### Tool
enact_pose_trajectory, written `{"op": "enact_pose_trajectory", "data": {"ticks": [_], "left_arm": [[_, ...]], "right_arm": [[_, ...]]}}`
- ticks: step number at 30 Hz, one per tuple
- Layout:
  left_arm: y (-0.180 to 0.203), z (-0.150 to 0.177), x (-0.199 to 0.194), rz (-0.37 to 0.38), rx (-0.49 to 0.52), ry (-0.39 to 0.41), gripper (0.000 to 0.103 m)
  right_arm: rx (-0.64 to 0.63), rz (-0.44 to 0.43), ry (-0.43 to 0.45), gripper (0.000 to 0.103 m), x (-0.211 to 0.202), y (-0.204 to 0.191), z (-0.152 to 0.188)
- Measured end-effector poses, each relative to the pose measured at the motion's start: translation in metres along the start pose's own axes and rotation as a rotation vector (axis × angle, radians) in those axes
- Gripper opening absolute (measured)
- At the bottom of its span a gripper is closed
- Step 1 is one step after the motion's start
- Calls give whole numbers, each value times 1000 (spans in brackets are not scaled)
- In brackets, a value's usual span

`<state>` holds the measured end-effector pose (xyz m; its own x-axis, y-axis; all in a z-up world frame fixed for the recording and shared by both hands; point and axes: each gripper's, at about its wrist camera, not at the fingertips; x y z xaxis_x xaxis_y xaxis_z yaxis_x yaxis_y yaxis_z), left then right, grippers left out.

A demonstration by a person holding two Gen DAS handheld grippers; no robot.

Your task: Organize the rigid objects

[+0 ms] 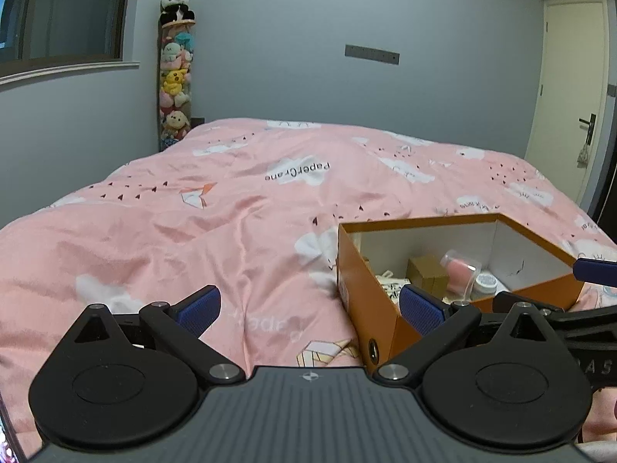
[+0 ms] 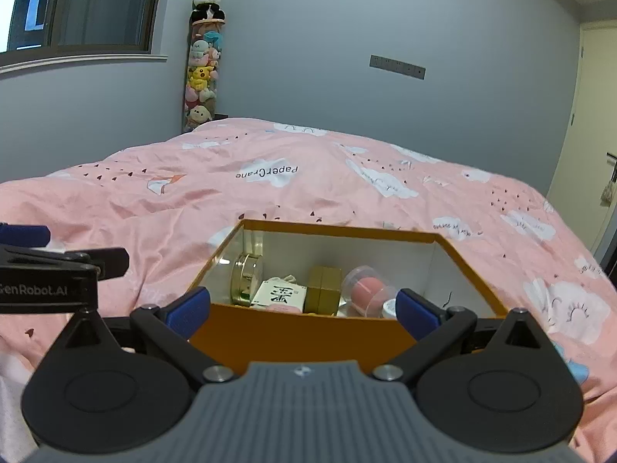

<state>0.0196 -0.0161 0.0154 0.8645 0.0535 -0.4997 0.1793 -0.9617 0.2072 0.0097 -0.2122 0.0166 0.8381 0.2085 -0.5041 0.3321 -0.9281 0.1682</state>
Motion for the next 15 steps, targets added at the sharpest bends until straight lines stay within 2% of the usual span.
{"op": "enact_pose_trajectory", "data": {"ticks": [8, 15], "left_arm": [[6, 6, 10, -14, 27, -59, 103], [7, 9, 16, -26, 24, -104, 103]], "right_arm": [[134, -17, -110, 100, 20, 19, 13], [110, -23, -127, 100, 25, 12, 15]]}}
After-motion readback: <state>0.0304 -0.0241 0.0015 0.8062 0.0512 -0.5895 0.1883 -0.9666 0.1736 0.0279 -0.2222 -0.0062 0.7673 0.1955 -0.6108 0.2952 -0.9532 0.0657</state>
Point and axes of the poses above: each gripper's, at about its wrist camera, not at the fingertips, and x roughly the way its jaws point, y to its right, z to its underside, and after that the axes turned 9 degrees about -x, right-handed
